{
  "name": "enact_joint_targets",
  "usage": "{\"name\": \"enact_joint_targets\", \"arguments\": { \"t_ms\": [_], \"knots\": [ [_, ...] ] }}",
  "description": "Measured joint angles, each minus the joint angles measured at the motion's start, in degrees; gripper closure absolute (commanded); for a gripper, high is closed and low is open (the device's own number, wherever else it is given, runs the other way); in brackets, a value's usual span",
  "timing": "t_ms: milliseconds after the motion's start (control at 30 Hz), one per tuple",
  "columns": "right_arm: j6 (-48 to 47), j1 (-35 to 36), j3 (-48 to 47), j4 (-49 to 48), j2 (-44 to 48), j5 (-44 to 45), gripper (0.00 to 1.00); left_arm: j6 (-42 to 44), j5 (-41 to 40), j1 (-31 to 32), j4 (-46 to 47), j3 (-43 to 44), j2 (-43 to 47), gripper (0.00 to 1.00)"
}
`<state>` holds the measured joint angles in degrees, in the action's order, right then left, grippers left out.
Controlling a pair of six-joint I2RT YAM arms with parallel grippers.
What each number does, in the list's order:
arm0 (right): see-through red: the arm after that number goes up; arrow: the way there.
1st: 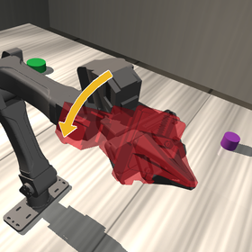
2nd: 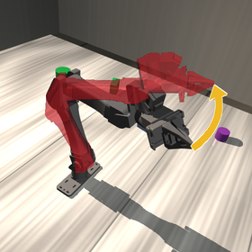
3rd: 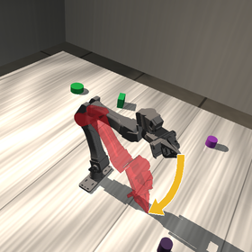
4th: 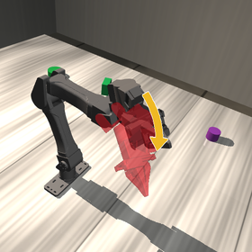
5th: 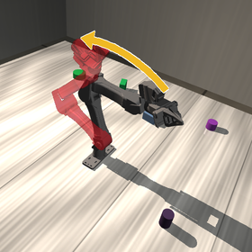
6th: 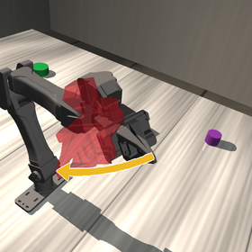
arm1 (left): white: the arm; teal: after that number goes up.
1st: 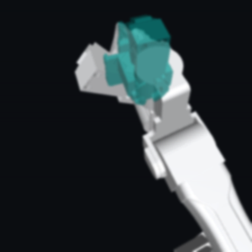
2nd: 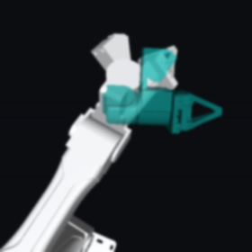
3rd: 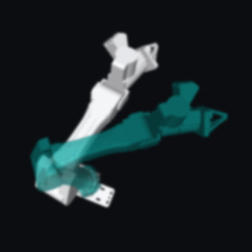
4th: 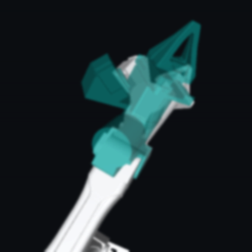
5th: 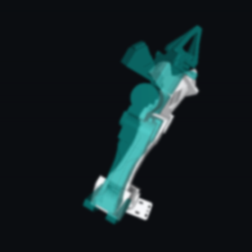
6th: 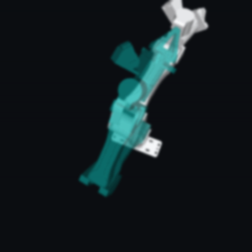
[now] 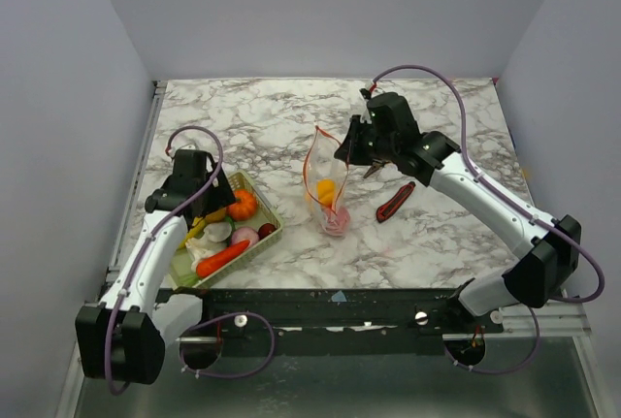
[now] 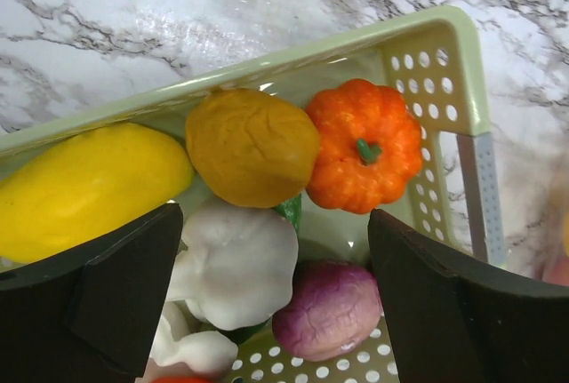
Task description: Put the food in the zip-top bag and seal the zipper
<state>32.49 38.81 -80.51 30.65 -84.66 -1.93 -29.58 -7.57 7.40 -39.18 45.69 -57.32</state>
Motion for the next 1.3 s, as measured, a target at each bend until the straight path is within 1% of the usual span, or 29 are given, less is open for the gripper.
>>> {"name": "enact_joint_targets", "arguments": {
  "t_ms": [167, 400, 567, 667, 833, 900, 1033, 1100, 1133, 1167, 1233, 1300],
  "knots": [
    [0.00, 0.00, 0.48, -0.13, 1.03, -0.02, 1.00, -1.68, -0.61, -1.44, 1.29, 0.07, -5.62, 0.29],
    [0.00, 0.00, 0.48, -0.24, 1.11, -0.04, 1.00, -3.56, -0.61, -1.44, 1.57, 2.97, -13.86, 0.29],
    [0.00, 0.00, 0.48, -0.33, 1.11, -0.04, 1.00, -4.63, -2.36, -1.44, 1.38, 3.52, -15.47, 0.31],
    [-0.04, 0.00, 0.48, -0.52, 1.11, -0.02, 1.00, -5.05, -3.23, -1.44, 1.20, 3.58, -16.68, 0.37],
    [-0.04, 0.00, 0.48, -0.63, 1.09, -0.04, 1.00, -5.64, -3.89, -1.44, 0.09, 4.63, -18.01, 0.39],
    [-0.04, 0.00, 0.48, -0.72, 1.09, -0.07, 1.00, -5.77, -3.96, -1.44, -0.13, 4.81, -18.21, 0.45],
    [-0.04, 0.00, 0.50, -0.90, 1.09, -0.07, 1.00, -6.27, -4.44, -1.44, -0.37, 4.83, -17.97, 0.52],
    [-0.02, 0.00, 0.57, -1.03, 1.09, -0.04, 1.00, -6.58, -4.72, -1.44, -0.59, 4.81, -17.22, 0.60],
    [-0.04, 0.00, 0.61, -1.03, 1.09, -0.04, 1.00, -6.75, -4.90, -1.44, -0.83, 4.81, -16.57, 0.66],
    [-0.04, 0.00, 0.63, -1.03, 1.09, -0.04, 1.00, -6.82, -4.96, -1.44, -0.94, 4.79, -16.15, 0.70],
    [-0.02, 0.00, 0.63, -1.03, 1.09, -0.04, 1.00, -6.88, -5.31, -1.44, -1.36, 4.79, -14.36, 0.73],
    [-0.02, 0.00, 0.68, -1.05, 1.09, -0.04, 1.00, -6.88, -5.46, -1.44, -1.84, 4.79, -12.74, 0.79]
  ]
}}
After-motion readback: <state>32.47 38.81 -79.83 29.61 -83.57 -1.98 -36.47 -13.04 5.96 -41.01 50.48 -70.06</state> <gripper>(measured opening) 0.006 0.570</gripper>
